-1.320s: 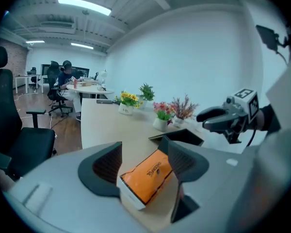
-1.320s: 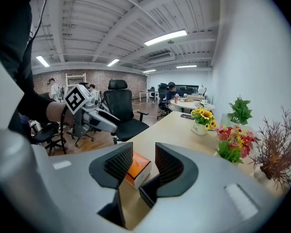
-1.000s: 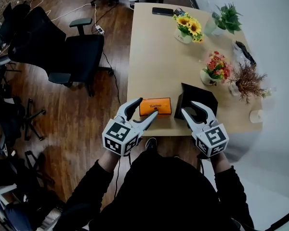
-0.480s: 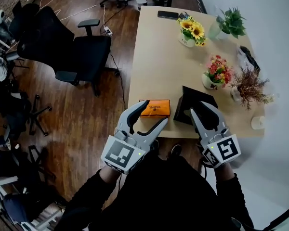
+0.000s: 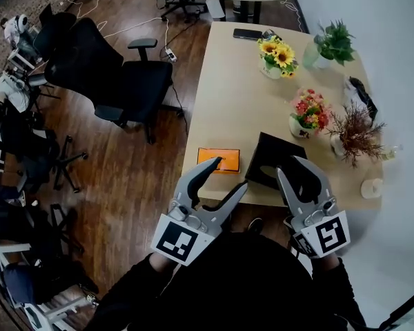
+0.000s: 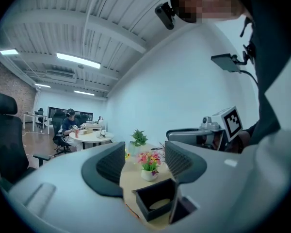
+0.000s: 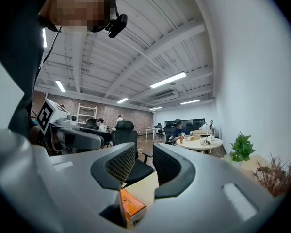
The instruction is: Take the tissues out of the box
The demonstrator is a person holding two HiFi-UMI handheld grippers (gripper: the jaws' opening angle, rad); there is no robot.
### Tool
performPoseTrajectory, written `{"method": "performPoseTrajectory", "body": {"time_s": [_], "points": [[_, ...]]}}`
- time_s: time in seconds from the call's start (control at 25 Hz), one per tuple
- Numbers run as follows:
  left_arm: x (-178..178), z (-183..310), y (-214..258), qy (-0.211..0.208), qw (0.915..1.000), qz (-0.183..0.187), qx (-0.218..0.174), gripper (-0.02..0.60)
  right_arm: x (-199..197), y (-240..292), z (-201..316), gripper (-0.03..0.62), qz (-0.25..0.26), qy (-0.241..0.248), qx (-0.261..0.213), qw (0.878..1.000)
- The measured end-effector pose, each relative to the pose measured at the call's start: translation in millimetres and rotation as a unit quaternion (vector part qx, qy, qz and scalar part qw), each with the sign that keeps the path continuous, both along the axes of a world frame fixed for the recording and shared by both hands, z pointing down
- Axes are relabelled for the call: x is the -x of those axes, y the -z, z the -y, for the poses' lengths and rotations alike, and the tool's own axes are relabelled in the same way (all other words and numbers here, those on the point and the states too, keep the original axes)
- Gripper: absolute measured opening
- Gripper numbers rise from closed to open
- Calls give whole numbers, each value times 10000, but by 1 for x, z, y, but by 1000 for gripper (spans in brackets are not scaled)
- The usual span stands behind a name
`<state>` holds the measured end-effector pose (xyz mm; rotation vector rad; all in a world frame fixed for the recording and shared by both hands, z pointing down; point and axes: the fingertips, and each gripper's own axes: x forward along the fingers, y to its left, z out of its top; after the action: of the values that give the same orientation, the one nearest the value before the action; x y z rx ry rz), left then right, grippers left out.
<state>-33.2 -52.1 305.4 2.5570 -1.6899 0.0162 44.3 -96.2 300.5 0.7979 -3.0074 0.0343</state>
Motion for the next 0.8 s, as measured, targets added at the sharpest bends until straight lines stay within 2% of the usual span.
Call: {"method": "performPoseTrajectory", "body": {"time_s": [0.12, 0.24, 0.28, 0.8], "points": [[-7, -5, 12, 149, 9998, -66, -127, 233, -8, 14, -8, 113, 61, 94, -200, 9997], [-14, -8, 20, 248, 9995, -35, -213, 218, -16, 23, -13, 29, 102, 162, -363, 9992], [-16, -8, 21, 271, 9993, -12, -244, 210, -18, 25, -13, 21, 110, 172, -387, 9990], [-24, -9, 13, 293, 9995, 49, -104, 206, -28, 24, -12, 15, 165, 186, -299, 9992]]}}
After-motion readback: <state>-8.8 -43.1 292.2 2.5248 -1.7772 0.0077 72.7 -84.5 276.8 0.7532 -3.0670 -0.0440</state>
